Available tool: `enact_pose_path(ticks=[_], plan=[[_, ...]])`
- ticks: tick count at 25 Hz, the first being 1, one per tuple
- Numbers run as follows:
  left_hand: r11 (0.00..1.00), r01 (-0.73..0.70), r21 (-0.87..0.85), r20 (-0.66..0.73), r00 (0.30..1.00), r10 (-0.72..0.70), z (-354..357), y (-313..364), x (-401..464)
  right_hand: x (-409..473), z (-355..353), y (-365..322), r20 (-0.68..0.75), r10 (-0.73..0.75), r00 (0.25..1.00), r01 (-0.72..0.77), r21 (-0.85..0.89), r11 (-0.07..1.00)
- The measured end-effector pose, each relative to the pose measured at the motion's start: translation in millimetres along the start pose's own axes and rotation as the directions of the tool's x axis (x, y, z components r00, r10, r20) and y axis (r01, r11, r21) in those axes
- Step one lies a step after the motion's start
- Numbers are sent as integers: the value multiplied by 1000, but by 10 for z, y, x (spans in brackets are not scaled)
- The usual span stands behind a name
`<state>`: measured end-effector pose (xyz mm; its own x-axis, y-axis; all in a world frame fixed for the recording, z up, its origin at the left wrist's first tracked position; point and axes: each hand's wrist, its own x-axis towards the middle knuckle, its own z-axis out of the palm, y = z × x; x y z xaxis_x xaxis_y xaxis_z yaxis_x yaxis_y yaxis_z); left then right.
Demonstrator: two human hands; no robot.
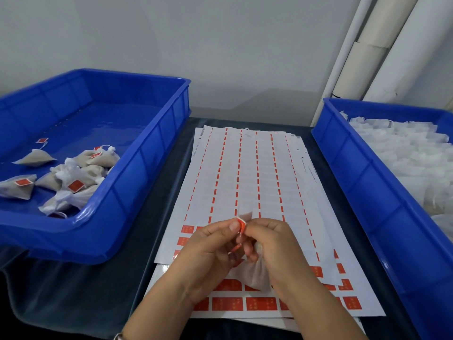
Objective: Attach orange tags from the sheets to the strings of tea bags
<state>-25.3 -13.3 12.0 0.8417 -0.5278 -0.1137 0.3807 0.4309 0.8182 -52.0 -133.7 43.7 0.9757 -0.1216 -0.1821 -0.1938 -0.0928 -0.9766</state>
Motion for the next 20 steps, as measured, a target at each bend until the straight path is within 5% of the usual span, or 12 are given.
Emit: enact_pose_path(ticks=[13,20], plan=[[967,163,-195,-137,972,-192,-17,-54,58,7,-22,-43,67,71,995,-74,44,996],[969,144,-202,-244,951,-192,63,-21,47,120,19,-102,-15,311,950,-311,-112,944]])
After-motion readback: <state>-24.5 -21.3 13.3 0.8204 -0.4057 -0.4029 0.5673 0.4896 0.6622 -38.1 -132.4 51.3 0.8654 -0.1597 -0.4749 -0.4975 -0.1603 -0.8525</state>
